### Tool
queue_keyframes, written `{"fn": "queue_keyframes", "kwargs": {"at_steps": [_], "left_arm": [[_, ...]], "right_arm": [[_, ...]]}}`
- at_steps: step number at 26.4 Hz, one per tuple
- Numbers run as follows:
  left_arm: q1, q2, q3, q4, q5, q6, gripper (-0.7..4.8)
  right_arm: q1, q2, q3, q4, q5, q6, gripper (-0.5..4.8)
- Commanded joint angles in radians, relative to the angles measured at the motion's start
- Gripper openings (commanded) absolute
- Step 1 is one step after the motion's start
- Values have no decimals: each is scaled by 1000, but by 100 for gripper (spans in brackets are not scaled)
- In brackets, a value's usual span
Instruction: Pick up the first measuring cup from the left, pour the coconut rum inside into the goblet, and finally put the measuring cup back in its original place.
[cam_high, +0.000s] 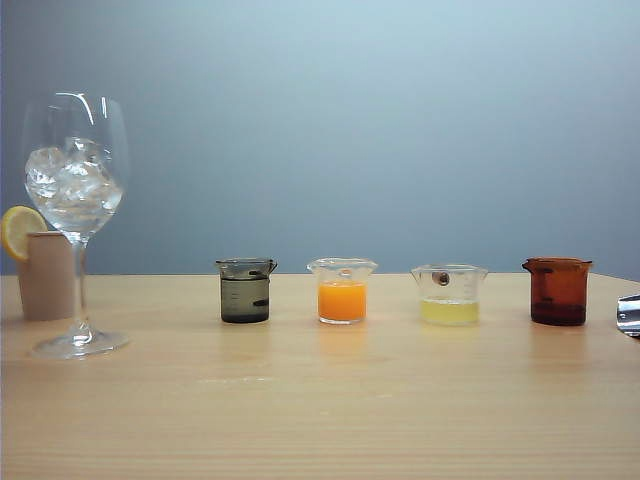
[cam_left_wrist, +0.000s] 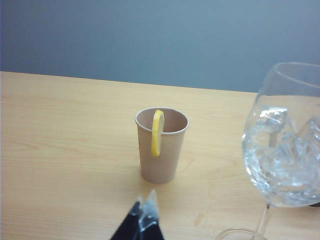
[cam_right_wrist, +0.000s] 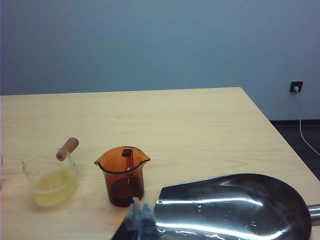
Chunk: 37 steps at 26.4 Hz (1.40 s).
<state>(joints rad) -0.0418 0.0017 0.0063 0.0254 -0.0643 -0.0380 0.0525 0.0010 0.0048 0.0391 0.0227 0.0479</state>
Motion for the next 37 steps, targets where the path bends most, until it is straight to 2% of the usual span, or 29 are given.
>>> {"fn": "queue_keyframes", "kwargs": {"at_steps": [1,10,14,17,20,24,28,31,33,37], "left_arm": [[2,0,3,14,-2,3,-2],[2,0,6,27,-3,4,-5],[2,0,40,38,-15,2,-5],[1,14,171,-47,-66,-7,-5],[1,51,276,-127,-74,-6,-5],[1,129,396,-181,-61,-4,-5],[1,242,510,-193,-6,-4,-5],[1,313,563,-199,57,-6,-5],[1,381,613,-201,126,-14,-5],[0,455,687,-235,159,-30,-5]], "right_arm": [[0,0,-4,18,0,3,-8],[0,0,5,44,0,3,-8],[0,2,71,31,2,3,-8],[0,37,212,-51,0,4,-9],[0,94,300,-71,0,3,-9],[1,193,407,-64,-3,4,-9],[18,337,521,-46,-11,3,-9],[57,415,549,39,-18,3,-9],[124,486,556,127,-10,3,-9],[260,579,556,185,84,3,-9]]}}
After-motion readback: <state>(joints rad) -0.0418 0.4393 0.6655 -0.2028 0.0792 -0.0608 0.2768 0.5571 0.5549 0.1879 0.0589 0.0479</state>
